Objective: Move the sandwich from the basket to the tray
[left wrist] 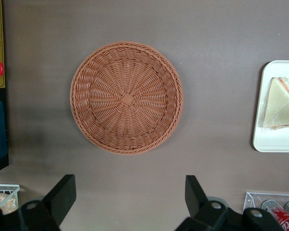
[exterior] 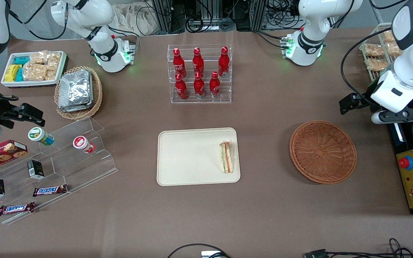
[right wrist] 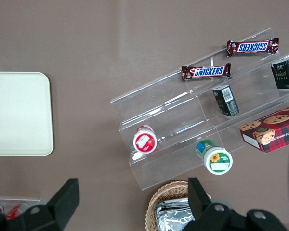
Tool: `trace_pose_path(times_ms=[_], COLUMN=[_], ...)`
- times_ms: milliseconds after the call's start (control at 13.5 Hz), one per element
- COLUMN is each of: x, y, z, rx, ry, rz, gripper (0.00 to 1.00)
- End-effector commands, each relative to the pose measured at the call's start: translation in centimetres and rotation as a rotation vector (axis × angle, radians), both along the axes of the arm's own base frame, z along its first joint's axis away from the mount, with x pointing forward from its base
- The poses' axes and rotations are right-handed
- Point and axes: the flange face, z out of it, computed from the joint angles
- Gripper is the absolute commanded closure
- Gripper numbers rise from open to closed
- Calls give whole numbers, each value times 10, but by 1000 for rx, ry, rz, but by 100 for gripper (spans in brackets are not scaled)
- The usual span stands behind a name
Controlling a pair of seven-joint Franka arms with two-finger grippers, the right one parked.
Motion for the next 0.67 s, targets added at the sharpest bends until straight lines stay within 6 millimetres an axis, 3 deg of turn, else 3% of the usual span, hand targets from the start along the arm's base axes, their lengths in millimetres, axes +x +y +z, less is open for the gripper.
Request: trace_pose_path(times_ms=[0,593], x=[-6,-3], y=[3,1], z=[3,5], rx=[11,12], ry=[-28,-31], rz=[-10,-14], gripper=[0,0])
